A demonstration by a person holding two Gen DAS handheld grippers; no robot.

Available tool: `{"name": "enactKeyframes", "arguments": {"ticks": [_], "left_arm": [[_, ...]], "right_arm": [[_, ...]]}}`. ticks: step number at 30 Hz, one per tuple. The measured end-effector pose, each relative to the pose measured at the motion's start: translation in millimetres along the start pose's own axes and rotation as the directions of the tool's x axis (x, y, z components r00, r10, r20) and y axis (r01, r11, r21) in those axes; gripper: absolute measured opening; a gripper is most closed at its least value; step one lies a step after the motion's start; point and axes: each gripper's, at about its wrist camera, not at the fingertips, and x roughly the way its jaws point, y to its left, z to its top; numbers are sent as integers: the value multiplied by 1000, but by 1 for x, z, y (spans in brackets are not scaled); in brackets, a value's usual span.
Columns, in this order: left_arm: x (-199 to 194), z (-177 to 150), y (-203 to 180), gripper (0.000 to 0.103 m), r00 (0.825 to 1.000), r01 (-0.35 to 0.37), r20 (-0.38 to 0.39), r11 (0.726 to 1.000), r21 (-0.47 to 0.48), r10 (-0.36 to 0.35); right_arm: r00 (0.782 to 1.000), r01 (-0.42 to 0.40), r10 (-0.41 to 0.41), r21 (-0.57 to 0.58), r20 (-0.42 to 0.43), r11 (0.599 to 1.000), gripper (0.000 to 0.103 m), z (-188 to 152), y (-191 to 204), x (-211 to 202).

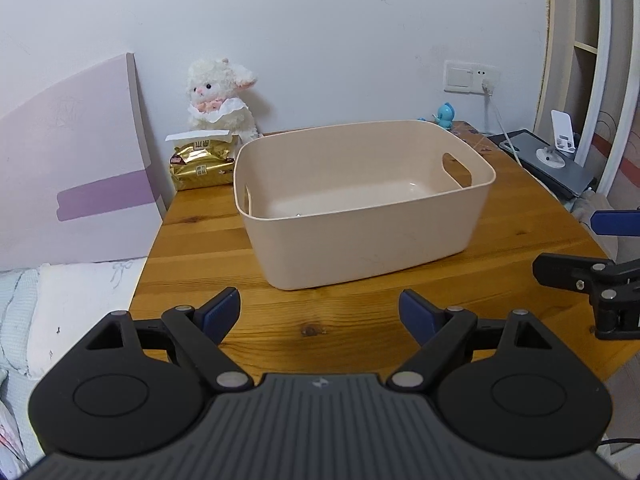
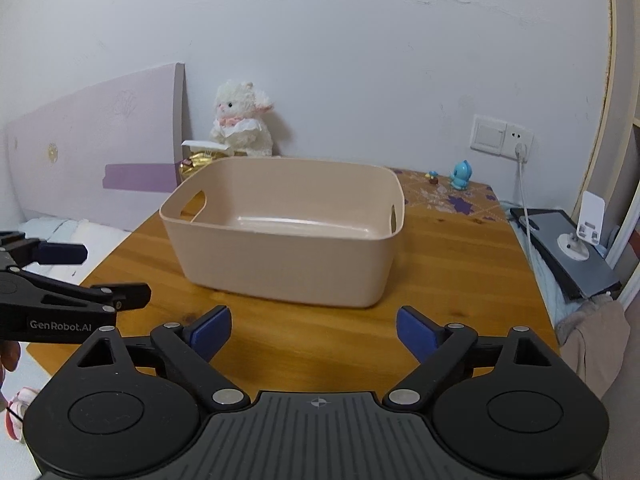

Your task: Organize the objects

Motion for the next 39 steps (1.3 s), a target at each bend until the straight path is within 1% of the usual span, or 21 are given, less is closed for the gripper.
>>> {"name": "enactKeyframes", "arguments": {"ticks": [5, 11, 16, 21, 27, 32, 39], "left_arm": [[-14, -5, -6, 87, 1000, 3, 6, 1000, 13, -3], [-29, -13, -11, 87, 1000, 22, 7, 1000, 11, -22], [-38, -19, -12, 87, 1000, 21, 10, 1000, 0, -21], [-41, -25, -14, 87, 999, 31, -6, 999, -11, -31], [-42, -31, -20, 87, 999, 24, -24, 1000, 3, -24], [-49, -33, -16, 87, 1000, 5, -14, 1000, -6, -5], [-54, -31, -18, 87, 1000, -4, -12, 1000, 12, 4]], "right_arm": [[1000, 15, -15, -18, -4, 1000, 91, -10, 4, -13], [1000, -7, 7, -17, -10, 1000, 91, -20, 7, -23], [999, -39, 40, 16, -29, 999, 92, -32, 8, -28], [998, -40, 40, 20, -42, 999, 92, -43, 10, -34], [999, -19, 20, 24, -42, 1000, 92, -45, 6, -40], [999, -1, 2, 21, -45, 1000, 92, -46, 1, -43], [999, 1, 1, 33, -52, 999, 92, -46, -4, -42]]}}
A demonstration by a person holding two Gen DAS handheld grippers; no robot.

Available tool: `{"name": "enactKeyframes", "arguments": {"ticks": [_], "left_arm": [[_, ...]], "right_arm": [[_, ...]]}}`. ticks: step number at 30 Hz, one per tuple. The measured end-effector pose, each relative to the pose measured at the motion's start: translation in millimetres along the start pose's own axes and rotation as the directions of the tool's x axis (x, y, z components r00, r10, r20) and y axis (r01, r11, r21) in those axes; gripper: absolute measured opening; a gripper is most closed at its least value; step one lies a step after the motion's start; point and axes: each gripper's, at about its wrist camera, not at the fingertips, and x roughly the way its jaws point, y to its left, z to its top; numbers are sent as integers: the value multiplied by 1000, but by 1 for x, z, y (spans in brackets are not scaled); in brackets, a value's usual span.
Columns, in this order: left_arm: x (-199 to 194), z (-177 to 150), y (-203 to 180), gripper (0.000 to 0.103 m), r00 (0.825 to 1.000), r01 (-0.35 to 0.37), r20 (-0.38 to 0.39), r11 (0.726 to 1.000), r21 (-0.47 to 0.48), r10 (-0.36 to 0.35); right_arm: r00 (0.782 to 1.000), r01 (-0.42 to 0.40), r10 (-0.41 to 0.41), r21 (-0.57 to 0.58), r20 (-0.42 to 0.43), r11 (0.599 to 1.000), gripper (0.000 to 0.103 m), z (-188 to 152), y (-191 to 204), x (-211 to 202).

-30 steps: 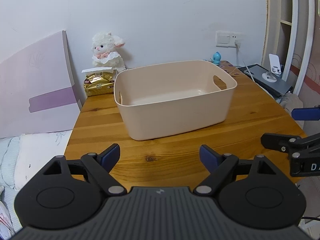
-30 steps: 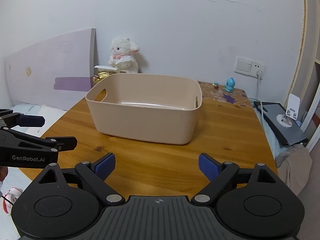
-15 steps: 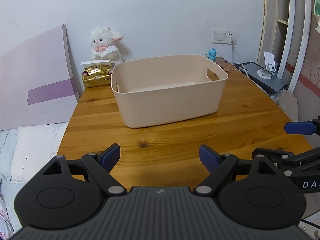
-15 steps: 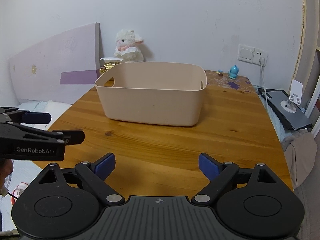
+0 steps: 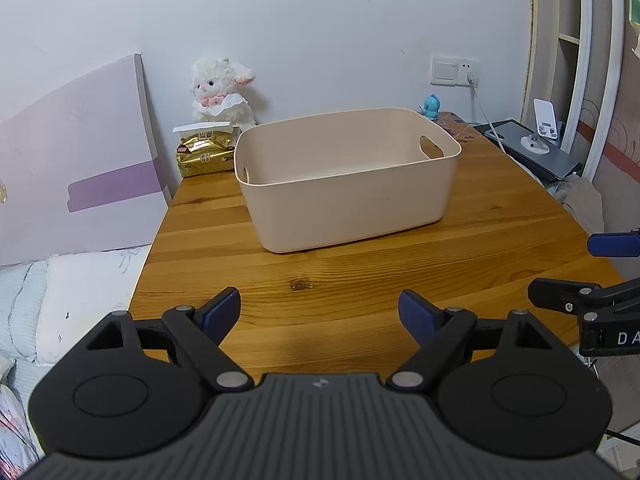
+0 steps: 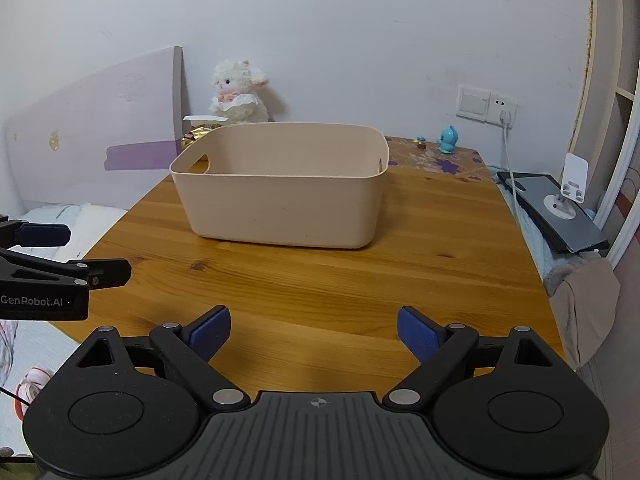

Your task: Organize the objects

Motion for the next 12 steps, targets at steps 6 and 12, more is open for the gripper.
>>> {"name": "enactKeyframes", "arguments": {"ticks": [6, 12], "left_arm": [[2, 1, -4, 87, 1000, 3, -2, 1000, 17, -3], [3, 2, -4, 88, 1000, 9, 3, 1000, 12, -9]], "right_arm": [[1000, -10, 10, 1, -17, 1000, 92, 0, 0, 6], [1000, -15, 15, 7, -22, 1000, 92, 0, -2, 9]]}}
